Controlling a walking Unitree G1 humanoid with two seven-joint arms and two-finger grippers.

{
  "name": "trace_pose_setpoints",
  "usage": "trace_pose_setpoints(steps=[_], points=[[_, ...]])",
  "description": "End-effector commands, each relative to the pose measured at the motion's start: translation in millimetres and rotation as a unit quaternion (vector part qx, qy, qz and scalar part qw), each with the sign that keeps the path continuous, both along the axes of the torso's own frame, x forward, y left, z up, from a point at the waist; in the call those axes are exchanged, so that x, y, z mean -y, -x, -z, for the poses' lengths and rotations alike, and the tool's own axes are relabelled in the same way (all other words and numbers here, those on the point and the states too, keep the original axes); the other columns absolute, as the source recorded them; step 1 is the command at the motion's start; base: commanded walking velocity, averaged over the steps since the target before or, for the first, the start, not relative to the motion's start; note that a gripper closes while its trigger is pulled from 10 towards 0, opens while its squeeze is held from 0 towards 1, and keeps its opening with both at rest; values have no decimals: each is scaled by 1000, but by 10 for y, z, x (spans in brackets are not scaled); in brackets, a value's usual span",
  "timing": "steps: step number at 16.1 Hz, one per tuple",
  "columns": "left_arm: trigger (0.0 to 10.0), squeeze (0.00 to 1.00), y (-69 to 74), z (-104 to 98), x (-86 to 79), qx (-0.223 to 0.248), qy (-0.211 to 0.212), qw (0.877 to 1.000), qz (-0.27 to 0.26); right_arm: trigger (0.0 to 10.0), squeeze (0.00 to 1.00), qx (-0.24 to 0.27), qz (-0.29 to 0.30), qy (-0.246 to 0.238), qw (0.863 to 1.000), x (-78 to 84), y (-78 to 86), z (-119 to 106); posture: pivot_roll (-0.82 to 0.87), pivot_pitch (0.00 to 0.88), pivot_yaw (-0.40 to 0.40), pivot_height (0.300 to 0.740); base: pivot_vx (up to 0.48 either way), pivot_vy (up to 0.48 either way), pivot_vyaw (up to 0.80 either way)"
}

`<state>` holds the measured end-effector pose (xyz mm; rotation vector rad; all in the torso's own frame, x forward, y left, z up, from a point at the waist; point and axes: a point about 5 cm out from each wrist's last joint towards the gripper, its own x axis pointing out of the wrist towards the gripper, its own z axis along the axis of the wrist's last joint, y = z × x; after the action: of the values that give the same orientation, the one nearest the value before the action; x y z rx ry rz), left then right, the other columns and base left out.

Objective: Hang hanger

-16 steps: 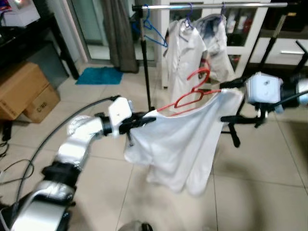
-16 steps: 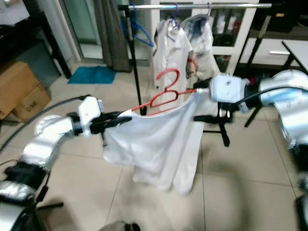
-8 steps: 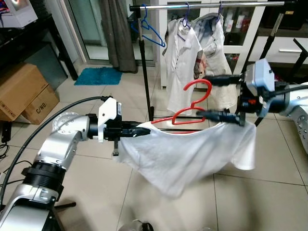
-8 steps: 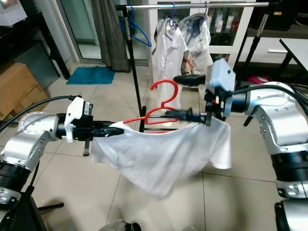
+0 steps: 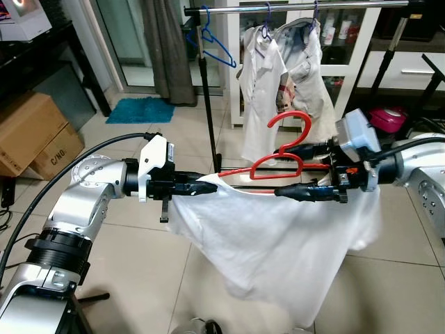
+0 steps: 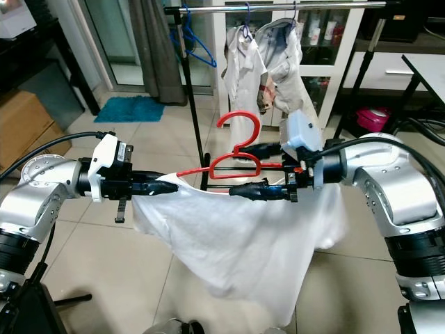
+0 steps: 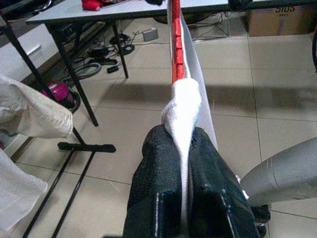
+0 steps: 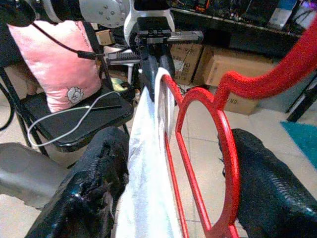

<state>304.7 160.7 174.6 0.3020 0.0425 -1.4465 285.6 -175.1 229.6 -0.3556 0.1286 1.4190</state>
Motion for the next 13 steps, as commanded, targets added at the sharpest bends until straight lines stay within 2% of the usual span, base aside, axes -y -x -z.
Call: trace_pose_setpoints(steps=[1,5,13], points=[[0,0,-19,-123,-28,22,5,1000,-1,0,0,0,-11,-3,1000,-54,18,-33,-169,0,131,740,0,0,0],[0,0,-33,-120,-34,22,-1,1000,-7,0,0,-10,-30,-14,999,-154,37,-38,-169,0,128,740,0,0,0],[0,0,-40,-134,-52,26,7,999,-18,0,0,-10,-12,-23,1000,-195,8,-26,-166,0,117,740,0,0,0]])
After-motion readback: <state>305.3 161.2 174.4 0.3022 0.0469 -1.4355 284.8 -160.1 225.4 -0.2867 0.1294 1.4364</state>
